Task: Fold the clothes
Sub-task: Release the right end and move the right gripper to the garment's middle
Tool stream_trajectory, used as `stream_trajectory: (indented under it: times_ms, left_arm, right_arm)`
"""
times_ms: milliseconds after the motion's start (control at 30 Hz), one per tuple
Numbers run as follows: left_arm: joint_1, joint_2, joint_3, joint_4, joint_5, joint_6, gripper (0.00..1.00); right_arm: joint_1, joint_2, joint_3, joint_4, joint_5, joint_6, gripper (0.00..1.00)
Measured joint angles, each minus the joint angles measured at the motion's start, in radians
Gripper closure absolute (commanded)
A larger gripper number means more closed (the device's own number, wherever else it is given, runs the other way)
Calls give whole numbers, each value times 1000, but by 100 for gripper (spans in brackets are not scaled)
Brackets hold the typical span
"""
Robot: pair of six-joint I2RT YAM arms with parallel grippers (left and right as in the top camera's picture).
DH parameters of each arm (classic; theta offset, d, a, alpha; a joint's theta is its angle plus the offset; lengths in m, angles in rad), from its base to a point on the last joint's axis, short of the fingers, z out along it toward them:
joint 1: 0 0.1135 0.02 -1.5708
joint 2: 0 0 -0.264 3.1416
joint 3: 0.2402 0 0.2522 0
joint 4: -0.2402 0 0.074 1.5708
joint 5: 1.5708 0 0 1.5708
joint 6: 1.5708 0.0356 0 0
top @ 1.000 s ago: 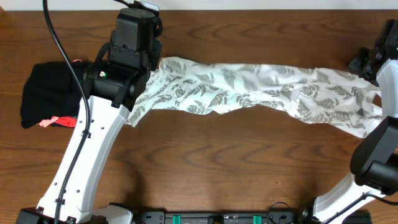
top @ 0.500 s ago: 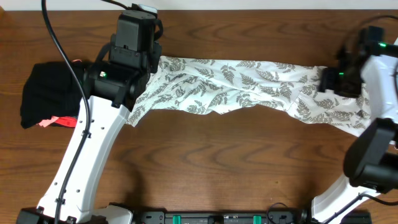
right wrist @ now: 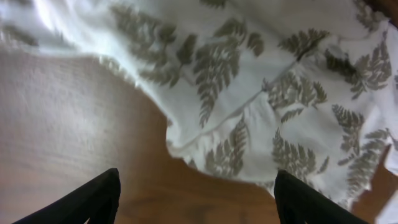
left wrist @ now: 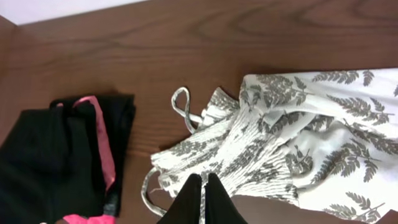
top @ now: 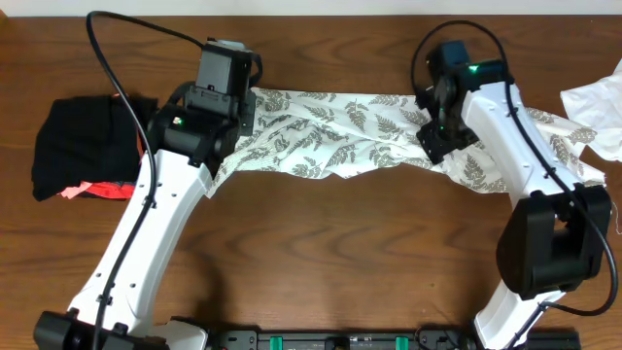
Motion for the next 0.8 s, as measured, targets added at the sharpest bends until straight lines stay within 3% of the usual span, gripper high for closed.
stream_trajectory:
  times_ms: [167, 467, 800]
  left_arm:
    - [0, 0, 0, 2, 8, -17, 94]
    - [0, 0, 0, 1, 11, -41, 94]
    - [0, 0, 0, 1, 11, -44, 94]
  right_arm:
    - [9, -5, -44, -10, 32, -7, 24]
    - [9, -10, -263, 141, 179, 60, 26]
    - [9, -10, -285, 270, 235, 103, 25]
